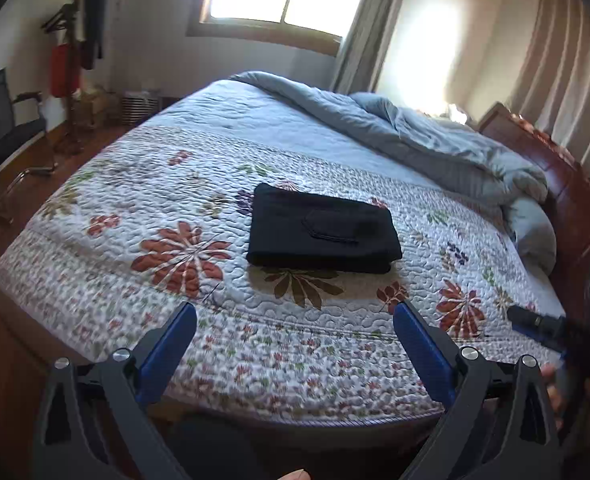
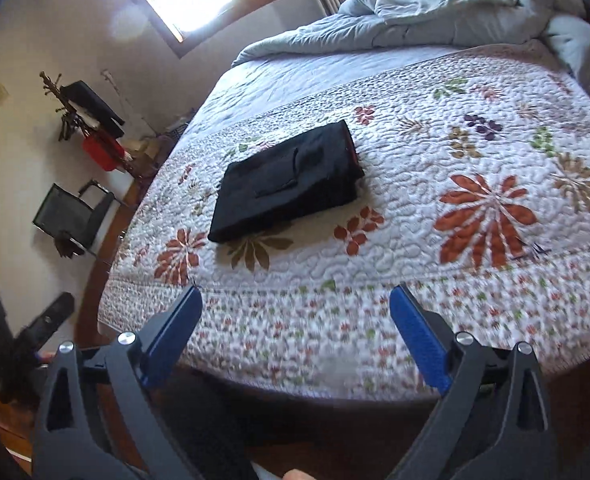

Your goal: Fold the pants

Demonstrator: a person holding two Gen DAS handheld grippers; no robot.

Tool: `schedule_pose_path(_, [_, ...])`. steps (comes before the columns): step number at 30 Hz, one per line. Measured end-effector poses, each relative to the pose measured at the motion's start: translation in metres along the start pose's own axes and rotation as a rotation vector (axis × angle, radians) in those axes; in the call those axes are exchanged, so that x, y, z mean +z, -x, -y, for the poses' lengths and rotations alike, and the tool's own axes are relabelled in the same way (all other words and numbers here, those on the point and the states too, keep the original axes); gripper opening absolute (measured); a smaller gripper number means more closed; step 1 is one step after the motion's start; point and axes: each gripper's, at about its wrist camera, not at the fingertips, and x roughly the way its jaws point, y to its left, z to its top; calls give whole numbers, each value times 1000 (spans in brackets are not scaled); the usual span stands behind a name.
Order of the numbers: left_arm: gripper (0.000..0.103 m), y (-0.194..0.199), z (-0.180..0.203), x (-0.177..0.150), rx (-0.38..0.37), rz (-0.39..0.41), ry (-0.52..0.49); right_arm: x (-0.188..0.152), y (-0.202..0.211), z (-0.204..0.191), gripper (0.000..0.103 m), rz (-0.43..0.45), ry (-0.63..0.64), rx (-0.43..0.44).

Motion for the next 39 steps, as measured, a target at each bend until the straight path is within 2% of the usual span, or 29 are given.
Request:
schedule_pose_path(3, [99, 38, 4, -11, 18, 24, 31, -23, 27, -18, 98, 17, 15, -71])
schedule_pose_path(8, [99, 87, 21, -25, 63, 50, 1, -55, 82, -61, 100, 137, 157, -149])
schedule_pose_path(13, [99, 134, 45, -33, 37, 76, -92, -70, 127, -89, 100, 218, 238, -135])
schedule_pose_path(16, [99, 155, 58, -35, 93, 95, -133, -76, 152, -101, 100, 254, 251, -131])
schedule_pose_path(20, [99, 181, 63, -39, 81, 121, -109, -86, 180, -118, 100, 293, 282, -138])
schedule_pose_path(23, [99, 191, 63, -42, 70, 137, -87, -94, 190, -127, 100, 304, 308, -142])
schedule_pose_path(27, [99, 201, 72, -50, 88, 162, -122, -107, 191, -137, 100, 290, 342, -160])
schedule_pose_path(32, [99, 207, 73, -53, 116, 194, -111, -117, 185, -143, 100, 266, 368, -177])
schedule_pose_path(39, [99, 203, 72, -46, 128, 202, -99, -110, 178, -139, 100, 259, 377, -182])
